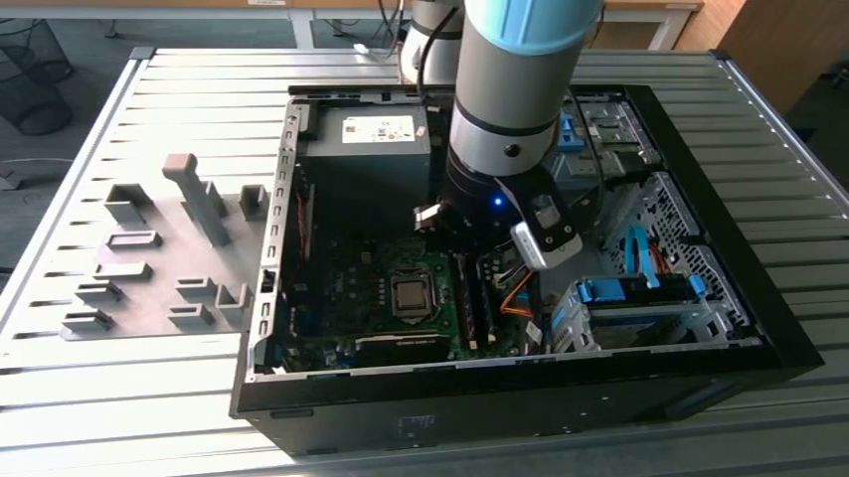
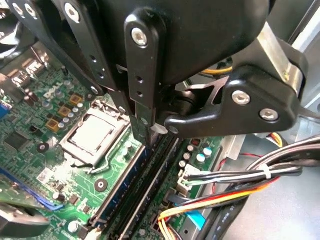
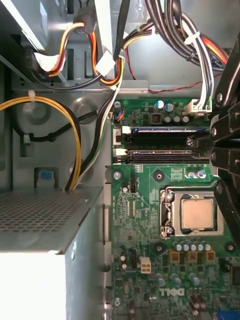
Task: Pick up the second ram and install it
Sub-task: 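Press down the second ram until it locks into place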
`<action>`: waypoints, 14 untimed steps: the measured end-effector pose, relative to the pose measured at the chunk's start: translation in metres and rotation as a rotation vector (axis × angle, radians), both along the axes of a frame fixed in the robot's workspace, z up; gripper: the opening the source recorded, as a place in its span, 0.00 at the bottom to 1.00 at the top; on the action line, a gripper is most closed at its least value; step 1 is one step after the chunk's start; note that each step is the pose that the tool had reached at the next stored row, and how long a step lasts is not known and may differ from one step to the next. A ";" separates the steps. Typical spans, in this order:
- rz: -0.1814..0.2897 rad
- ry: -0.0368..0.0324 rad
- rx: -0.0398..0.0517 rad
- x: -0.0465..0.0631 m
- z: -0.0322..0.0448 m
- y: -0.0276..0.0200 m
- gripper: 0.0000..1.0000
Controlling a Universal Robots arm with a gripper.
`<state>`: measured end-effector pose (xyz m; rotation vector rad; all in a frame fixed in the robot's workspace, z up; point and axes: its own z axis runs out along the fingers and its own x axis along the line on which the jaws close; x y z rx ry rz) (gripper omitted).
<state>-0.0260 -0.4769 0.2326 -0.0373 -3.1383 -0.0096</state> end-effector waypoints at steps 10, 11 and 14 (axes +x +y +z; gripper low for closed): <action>0.000 0.0005 -0.0011 0.000 -0.0131 -0.0002 0.11; 0.000 0.0005 -0.0014 0.000 -0.0144 -0.0002 0.11; 0.000 0.0004 -0.0009 0.000 -0.0183 -0.0001 0.11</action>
